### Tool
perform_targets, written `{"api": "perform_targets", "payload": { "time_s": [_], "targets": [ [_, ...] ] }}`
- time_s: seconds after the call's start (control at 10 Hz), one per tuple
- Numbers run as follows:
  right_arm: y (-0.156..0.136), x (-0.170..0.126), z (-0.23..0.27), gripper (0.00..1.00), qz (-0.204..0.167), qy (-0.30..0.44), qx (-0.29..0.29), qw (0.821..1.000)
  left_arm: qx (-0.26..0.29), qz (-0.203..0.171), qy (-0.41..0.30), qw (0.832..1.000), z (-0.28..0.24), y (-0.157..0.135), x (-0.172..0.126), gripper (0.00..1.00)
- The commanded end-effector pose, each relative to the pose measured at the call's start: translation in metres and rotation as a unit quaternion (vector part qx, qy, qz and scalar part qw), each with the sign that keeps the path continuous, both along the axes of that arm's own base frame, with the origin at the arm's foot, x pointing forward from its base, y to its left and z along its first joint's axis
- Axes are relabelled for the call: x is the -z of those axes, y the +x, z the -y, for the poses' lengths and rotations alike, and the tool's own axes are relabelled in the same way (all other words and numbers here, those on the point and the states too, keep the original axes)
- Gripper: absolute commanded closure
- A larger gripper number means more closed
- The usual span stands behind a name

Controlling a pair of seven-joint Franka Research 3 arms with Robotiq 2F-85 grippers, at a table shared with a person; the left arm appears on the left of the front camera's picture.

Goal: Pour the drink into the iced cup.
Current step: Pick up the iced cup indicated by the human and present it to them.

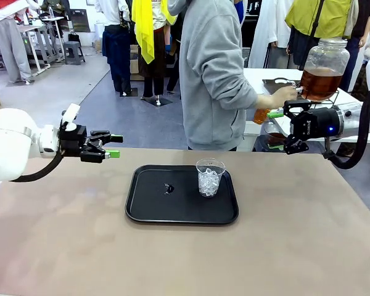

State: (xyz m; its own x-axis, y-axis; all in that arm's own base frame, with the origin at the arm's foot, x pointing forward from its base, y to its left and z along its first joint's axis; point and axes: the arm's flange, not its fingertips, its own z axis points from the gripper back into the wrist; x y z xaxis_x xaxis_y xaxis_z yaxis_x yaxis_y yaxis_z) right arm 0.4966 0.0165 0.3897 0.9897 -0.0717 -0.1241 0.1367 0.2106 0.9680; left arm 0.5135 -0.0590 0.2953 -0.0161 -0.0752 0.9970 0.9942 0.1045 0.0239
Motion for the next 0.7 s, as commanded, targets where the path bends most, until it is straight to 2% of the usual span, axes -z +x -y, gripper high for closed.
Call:
{"api": "perform_targets", "payload": {
  "time_s": [0.0,0.6],
  "targets": [
    [0.0001,-0.0011,-0.0007,0.0,0.002,-0.003,0.001,1.0,0.001,-0.003,-0.003,1.0,0.0006,-0.0001,-0.0019,0.0],
    [0.0001,-0.0011,-0.0007,0.0,0.002,-0.003,0.001,1.0,0.001,-0.003,-0.003,1.0,0.0006,-0.0001,-0.0019,0.0]
  ]
}}
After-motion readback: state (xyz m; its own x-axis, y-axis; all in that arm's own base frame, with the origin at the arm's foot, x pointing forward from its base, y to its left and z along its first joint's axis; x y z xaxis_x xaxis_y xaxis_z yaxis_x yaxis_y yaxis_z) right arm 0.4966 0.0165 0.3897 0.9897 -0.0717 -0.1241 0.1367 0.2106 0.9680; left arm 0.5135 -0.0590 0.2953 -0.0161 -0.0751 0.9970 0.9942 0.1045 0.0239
